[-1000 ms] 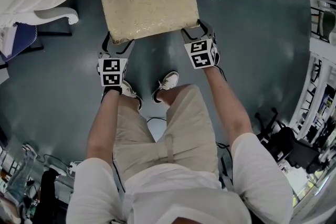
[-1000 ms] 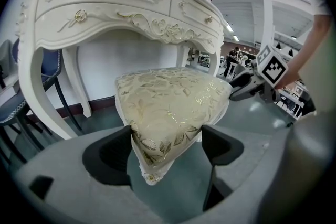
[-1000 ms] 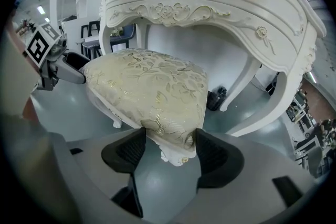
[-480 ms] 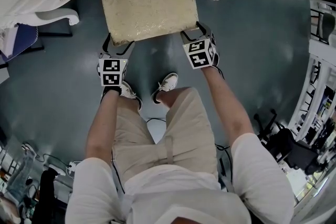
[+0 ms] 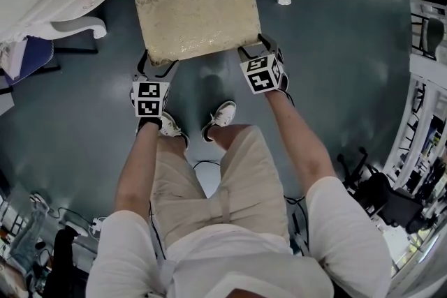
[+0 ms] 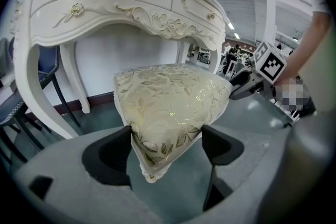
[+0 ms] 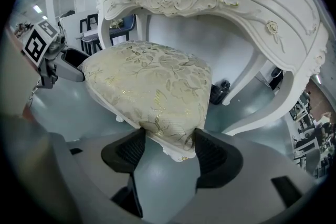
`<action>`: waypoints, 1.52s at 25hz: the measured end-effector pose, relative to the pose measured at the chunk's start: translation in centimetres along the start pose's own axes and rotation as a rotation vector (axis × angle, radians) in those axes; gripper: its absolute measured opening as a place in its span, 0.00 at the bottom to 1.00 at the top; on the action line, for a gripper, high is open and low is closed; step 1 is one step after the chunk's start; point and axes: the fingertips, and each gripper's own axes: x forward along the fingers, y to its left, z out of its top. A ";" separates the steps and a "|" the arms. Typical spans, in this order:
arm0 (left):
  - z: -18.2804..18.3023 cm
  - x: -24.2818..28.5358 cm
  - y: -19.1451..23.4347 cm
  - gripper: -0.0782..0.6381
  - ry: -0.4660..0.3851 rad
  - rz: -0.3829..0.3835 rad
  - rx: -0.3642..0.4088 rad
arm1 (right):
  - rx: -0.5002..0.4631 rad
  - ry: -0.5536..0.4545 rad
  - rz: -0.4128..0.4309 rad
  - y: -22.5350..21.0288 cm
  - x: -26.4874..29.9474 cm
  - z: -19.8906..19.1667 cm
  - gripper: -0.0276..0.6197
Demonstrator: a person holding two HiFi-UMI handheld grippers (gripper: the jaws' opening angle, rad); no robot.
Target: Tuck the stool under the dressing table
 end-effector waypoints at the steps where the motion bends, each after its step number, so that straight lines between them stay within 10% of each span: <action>1: 0.1 0.0 0.0 0.70 -0.003 0.002 -0.003 | -0.001 -0.002 0.001 0.0 0.0 0.0 0.50; 38: 4.7 3.9 4.9 0.71 -0.061 -0.011 0.011 | 0.024 -0.072 -0.039 -2.6 3.1 5.3 0.50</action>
